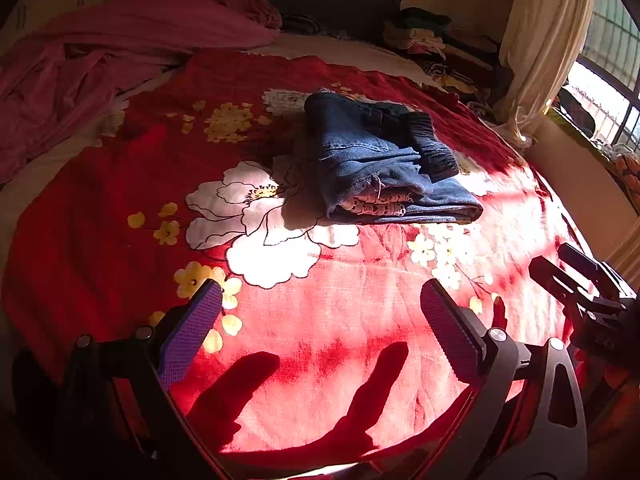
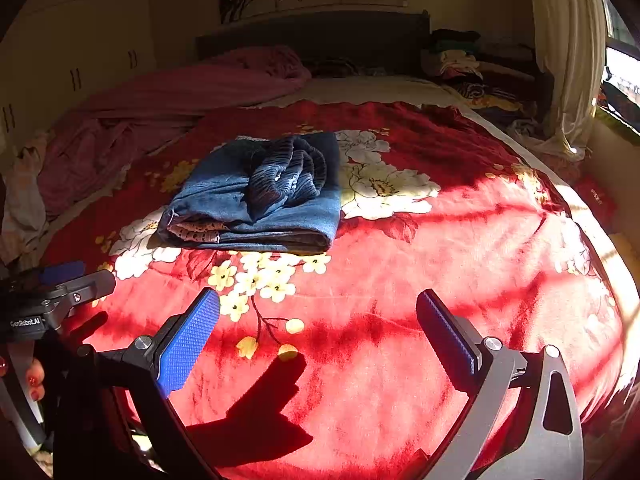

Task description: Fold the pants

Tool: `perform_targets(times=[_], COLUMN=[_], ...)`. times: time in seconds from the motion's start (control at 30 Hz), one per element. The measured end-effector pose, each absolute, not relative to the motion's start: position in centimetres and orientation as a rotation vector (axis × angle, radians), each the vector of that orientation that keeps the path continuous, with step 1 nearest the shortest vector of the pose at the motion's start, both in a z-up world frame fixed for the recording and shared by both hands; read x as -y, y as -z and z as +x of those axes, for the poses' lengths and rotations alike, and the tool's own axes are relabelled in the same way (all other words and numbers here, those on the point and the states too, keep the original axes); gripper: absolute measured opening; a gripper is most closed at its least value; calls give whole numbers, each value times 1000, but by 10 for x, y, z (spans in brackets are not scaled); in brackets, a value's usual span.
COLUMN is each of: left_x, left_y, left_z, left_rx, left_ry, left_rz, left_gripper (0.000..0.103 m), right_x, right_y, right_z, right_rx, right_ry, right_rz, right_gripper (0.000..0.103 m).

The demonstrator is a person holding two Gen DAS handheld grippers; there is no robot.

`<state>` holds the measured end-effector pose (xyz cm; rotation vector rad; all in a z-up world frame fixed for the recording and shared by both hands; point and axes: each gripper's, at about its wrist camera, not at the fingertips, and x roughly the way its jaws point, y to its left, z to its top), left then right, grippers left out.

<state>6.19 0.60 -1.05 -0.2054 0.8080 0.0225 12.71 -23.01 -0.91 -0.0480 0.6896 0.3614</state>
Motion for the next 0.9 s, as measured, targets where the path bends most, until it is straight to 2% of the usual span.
perform_targets(times=[0.57, 0.67, 0.9], left_x=[-29, -69, -230], left_y=[17, 9, 13], left_z=[70, 89, 173], left_rx=[-849, -840, -849], left_ry=[-38, -139, -546], left_rz=[-263, -282, -274], left_gripper=[93, 93, 93], right_x=[254, 288, 435], right_y=[14, 11, 23], right_z=[147, 175, 306], right_rx=[-714, -716, -814], right_ry=[-301, -214, 121], right_rz=[-34, -36, 29], right_gripper=[98, 98, 98])
